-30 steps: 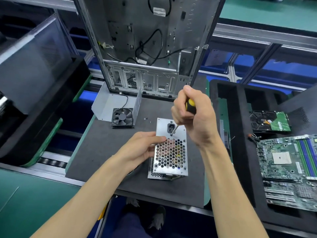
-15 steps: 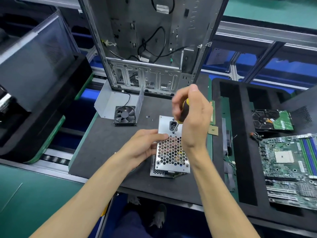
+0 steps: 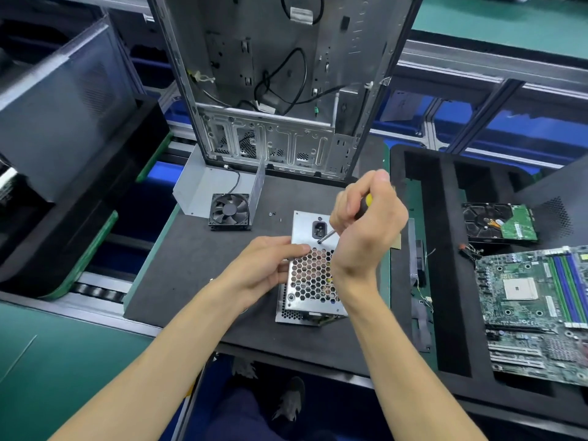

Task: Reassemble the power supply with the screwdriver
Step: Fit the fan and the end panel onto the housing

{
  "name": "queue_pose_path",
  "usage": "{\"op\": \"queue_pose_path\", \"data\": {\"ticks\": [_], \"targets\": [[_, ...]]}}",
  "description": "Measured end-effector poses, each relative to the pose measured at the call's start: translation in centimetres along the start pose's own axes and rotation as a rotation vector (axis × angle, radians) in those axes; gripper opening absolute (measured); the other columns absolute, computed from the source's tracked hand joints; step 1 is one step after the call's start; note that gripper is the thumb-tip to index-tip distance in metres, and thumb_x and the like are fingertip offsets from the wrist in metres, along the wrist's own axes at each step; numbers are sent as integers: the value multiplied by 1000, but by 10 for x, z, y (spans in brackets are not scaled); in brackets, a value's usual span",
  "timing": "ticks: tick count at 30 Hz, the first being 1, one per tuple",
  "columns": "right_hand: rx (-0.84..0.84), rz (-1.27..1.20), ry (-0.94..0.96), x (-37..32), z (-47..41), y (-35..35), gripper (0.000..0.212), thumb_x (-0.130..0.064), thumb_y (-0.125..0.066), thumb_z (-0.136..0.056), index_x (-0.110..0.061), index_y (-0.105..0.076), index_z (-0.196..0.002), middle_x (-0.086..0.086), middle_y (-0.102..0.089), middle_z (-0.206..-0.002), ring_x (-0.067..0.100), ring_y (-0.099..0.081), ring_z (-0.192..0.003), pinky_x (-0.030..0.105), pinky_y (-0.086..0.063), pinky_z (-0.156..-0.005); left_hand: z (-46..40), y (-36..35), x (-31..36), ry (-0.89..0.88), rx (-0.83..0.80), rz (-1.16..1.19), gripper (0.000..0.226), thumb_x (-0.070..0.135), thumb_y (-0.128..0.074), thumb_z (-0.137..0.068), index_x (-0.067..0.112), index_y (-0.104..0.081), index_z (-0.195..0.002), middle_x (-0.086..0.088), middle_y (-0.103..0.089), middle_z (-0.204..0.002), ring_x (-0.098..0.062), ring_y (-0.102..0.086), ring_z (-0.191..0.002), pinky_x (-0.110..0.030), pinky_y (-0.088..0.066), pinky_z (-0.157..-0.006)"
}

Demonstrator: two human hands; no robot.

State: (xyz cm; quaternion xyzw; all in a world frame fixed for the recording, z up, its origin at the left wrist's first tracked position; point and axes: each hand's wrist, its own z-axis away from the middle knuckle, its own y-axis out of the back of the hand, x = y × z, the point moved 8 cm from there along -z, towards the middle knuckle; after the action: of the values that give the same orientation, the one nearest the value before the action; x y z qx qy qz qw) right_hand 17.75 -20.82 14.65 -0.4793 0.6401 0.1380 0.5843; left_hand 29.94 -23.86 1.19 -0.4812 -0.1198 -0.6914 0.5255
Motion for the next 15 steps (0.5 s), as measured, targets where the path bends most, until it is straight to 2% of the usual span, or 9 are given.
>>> {"op": "queue_pose_path", "data": {"ticks": [2,3,5,7,9,11,15], "targets": [[3,9,23,0,1,0,45,-17,-35,-96,-28,-40,-52,-9,-34,-47,15,-26,-42,23,-23,-49,0,0,0,0,2,-5,22,5,-65,-94,0,-74,-114,-18,-75,-111,-22,-71,-93,-35,-61,-87],[-64,11,14,0,-3,-3,43,-16,-36,-95,-26,-40,-54,-10,-34,-47,14,-25,-42,23,-23,-48,0,1,0,4,6,-7,22,5,-65,-94,-1,-73,-114,-18,-75,-111,-22,-71,-93,-35,-61,-88],[-359,-10,-99,5,-12,-17,39,-21,-40,-95,-23,-45,-56,-12,-37,-48,13,-25,-43,23,-21,-48,1,3,-1,13,19,-9,23,5,-65,-94,-3,-72,-114,-20,-75,-111,-21,-71,-93,-35,-61,-88],[-674,-48,-273,8,-14,-29,39,-28,-44,-95,-22,-51,-57,-11,-38,-47,14,-26,-44,25,-22,-48,2,4,-1,14,20,-1,20,5,-64,-94,-3,-74,-111,-18,-76,-109,-19,-72,-89,-31,-62,-82],[-808,-41,-371,9,-16,-30,40,-29,-47,-94,-20,-50,-56,-6,-34,-46,15,-27,-44,25,-22,-48,4,5,-1,13,8,7,18,5,-64,-95,-1,-75,-108,-16,-76,-106,-18,-73,-86,-28,-61,-75],[-778,-42,-412,13,-18,-29,43,-28,-47,-94,-21,-43,-52,-7,-28,-45,13,-23,-43,27,-20,-48,5,6,-2,15,1,21,17,5,-64,-95,0,-75,-107,-17,-76,-107,-18,-73,-88,-29,-61,-76],[-560,-106,-352,15,-19,-25,52,-19,-38,-99,-27,-38,-47,-11,-26,-43,9,-19,-40,23,-15,-45,4,6,-2,16,5,25,17,4,-64,-95,0,-75,-107,-17,-76,-108,-19,-73,-89,-30,-62,-79]]}}
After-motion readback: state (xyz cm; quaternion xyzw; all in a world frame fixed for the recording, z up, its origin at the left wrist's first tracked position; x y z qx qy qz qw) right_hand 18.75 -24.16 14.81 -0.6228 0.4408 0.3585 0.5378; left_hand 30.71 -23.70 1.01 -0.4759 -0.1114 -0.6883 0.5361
